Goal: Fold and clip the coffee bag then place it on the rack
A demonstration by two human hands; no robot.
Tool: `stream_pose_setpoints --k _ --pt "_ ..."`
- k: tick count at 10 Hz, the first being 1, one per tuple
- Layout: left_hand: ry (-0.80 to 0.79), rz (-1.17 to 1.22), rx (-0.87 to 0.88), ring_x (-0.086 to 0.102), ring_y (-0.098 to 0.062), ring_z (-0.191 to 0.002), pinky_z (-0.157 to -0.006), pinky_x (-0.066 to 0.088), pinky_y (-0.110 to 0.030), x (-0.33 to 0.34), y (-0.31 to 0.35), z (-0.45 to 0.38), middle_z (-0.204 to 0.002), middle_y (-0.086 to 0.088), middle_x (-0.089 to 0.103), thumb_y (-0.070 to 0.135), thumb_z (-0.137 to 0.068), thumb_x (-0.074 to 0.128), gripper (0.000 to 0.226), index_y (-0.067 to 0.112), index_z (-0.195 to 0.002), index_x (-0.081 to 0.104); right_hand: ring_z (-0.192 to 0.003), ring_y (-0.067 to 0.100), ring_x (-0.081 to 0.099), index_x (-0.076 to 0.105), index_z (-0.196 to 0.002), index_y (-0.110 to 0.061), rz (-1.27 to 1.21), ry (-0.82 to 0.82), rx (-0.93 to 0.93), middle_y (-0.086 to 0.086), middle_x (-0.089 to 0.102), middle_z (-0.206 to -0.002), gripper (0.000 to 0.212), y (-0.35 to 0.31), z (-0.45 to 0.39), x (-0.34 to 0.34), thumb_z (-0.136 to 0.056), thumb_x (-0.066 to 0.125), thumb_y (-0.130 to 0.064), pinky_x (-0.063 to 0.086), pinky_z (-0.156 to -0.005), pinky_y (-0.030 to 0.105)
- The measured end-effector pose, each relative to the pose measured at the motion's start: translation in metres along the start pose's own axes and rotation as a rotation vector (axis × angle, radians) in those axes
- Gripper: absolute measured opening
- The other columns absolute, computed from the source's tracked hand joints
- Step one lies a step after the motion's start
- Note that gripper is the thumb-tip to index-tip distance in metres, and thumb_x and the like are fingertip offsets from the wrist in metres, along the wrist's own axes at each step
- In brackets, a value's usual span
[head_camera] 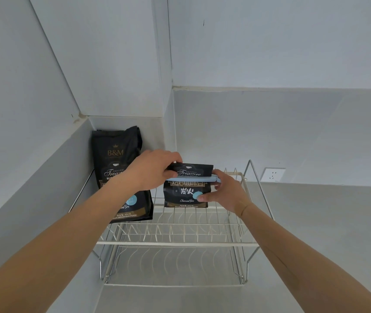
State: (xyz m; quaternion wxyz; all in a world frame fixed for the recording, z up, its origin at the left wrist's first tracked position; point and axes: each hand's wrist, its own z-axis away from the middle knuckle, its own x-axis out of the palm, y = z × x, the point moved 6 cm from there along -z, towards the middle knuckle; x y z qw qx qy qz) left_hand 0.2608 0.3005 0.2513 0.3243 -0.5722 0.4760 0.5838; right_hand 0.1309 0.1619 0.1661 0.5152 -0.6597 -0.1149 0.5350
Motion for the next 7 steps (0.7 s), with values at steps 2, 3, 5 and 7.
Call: stream_pose_setpoints --k 2,3,5,7 --pt "0.026 0.053 -0.069 0.058 -0.019 -0.09 -0.08 0.05 -0.04 0.002 -0.008 0.008 -0.102 0.004 0.065 0.031 -0.092 0.058 0.019 0.027 -0.11 0.056 -0.108 0.023 0.06 0.048 -0.122 -0.028 -0.045 0.021 -0.004 -0.003 0.065 -0.118 0.073 -0.002 0.002 0.0 -0.061 0.088 -0.025 0.051 -0.096 0.047" --pt "0.061 0.069 -0.076 0.058 -0.016 -0.088 -0.078 0.052 -0.042 0.002 -0.01 0.01 -0.098 0.007 0.065 0.032 -0.091 0.06 0.016 0.027 -0.105 0.058 -0.105 0.021 0.06 0.049 -0.12 -0.028 -0.064 0.023 0.005 -0.005 0.065 -0.112 0.069 -0.001 0.001 -0.001 -0.062 0.088 -0.026 0.052 -0.095 0.046" --pt "0.115 0.141 -0.108 0.058 -0.013 -0.088 -0.076 0.053 -0.037 0.002 -0.014 0.015 -0.096 0.01 0.065 0.033 -0.089 0.062 0.016 0.029 -0.104 0.061 -0.098 0.017 0.058 0.052 -0.115 -0.03 -0.097 0.044 0.004 -0.009 0.061 -0.104 0.059 -0.002 0.004 -0.009 -0.066 0.084 -0.033 0.051 -0.088 0.038" --pt "0.183 0.23 -0.199 0.057 -0.009 -0.099 -0.085 0.052 -0.034 -0.004 -0.016 0.018 -0.107 0.012 0.065 0.035 -0.088 0.064 0.024 0.031 -0.112 0.06 -0.101 0.018 0.059 0.057 -0.11 -0.034 -0.081 0.079 -0.036 -0.007 0.064 -0.108 0.041 -0.014 0.009 -0.04 -0.075 0.077 -0.038 0.051 -0.081 0.031"
